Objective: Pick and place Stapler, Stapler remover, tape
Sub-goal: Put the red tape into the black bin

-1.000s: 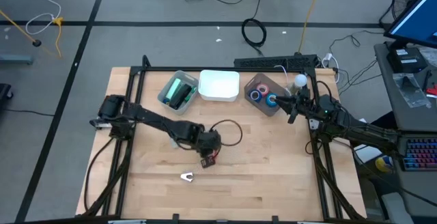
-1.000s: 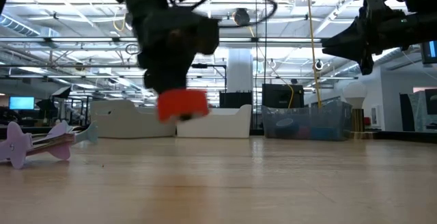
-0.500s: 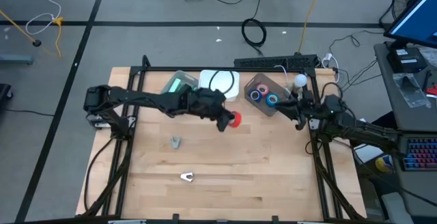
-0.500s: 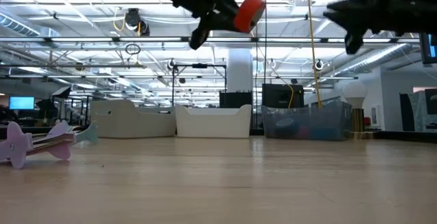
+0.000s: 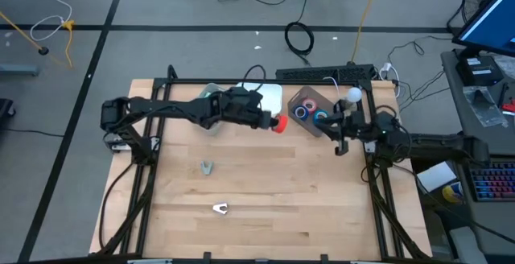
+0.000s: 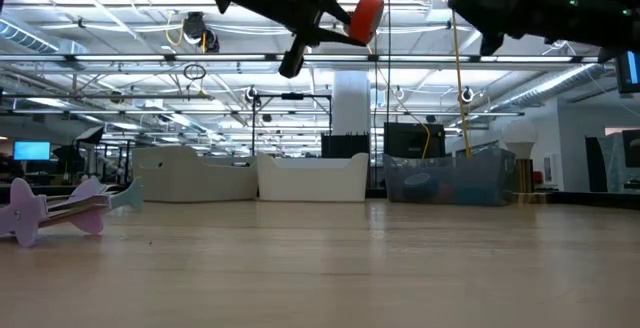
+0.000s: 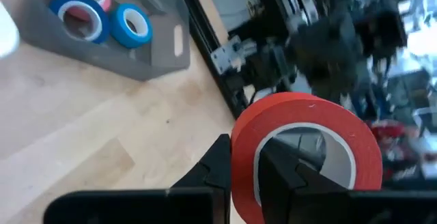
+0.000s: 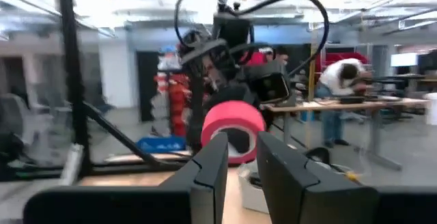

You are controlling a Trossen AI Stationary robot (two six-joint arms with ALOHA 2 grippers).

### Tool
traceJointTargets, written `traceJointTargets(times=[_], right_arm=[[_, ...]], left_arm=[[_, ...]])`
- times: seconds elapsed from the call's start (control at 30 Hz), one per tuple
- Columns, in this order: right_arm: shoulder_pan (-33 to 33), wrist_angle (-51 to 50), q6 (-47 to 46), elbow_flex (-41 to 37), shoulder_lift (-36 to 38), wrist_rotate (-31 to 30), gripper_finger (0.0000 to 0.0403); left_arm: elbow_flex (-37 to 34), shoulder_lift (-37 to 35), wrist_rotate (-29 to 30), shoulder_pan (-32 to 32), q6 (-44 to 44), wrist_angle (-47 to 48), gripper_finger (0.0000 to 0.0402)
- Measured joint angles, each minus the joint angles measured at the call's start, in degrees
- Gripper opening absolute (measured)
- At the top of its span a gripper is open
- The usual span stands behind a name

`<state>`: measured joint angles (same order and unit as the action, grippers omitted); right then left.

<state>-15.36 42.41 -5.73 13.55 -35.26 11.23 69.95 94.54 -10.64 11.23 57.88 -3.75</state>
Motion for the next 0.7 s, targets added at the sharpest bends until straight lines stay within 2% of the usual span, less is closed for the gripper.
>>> traceJointTargets(times=[0.23,0.47,0.7], right_arm=[[1.0,-2.37,11.87,8.66,-10.05,-2.44,0.0069],[0.97,-9.75,25.28,18.41,-18.88,-5.79,0.0069],[2.42,-14.6,35.88,24.5,-24.03,-12.66,0.008]], left_arm=[[0.0,-0.02,-3.67,4.06,7.59,-3.68,0.0051],[0.0,-0.02,-7.16,5.38,10.26,-3.91,0.0041],[0.0,-0.02,-7.93,5.41,11.72,-3.83,0.0055]])
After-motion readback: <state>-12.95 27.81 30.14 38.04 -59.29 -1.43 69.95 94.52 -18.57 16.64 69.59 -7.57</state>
